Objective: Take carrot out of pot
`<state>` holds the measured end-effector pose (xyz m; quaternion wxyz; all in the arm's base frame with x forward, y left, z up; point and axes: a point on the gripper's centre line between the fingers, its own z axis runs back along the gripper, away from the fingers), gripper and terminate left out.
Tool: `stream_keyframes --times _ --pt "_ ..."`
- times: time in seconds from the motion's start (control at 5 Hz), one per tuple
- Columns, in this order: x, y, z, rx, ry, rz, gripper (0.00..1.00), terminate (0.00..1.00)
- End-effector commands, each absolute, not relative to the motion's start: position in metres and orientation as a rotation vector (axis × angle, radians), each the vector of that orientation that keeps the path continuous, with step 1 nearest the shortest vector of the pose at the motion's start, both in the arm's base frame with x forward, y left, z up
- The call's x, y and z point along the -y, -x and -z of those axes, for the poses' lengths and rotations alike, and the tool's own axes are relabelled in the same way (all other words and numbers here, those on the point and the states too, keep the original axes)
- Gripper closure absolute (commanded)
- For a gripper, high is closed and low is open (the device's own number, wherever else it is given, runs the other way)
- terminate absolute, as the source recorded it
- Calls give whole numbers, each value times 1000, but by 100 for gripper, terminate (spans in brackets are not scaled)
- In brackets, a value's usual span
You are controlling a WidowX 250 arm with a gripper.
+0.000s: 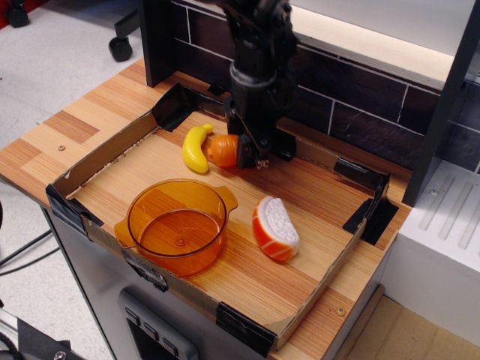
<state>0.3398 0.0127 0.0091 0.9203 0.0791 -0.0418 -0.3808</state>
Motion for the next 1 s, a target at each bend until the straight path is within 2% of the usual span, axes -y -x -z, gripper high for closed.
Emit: stream_keyframes --times 0.0,0.4,0.6,0.8 --pt "-23 -339 -22 128 -152 761 0 0" --pt "-26 -337 -39 164 -132 737 0 0" --pt "-29 -333 -65 211 -150 729 0 0" --pt "-36 -326 -101 273 -199 692 0 0"
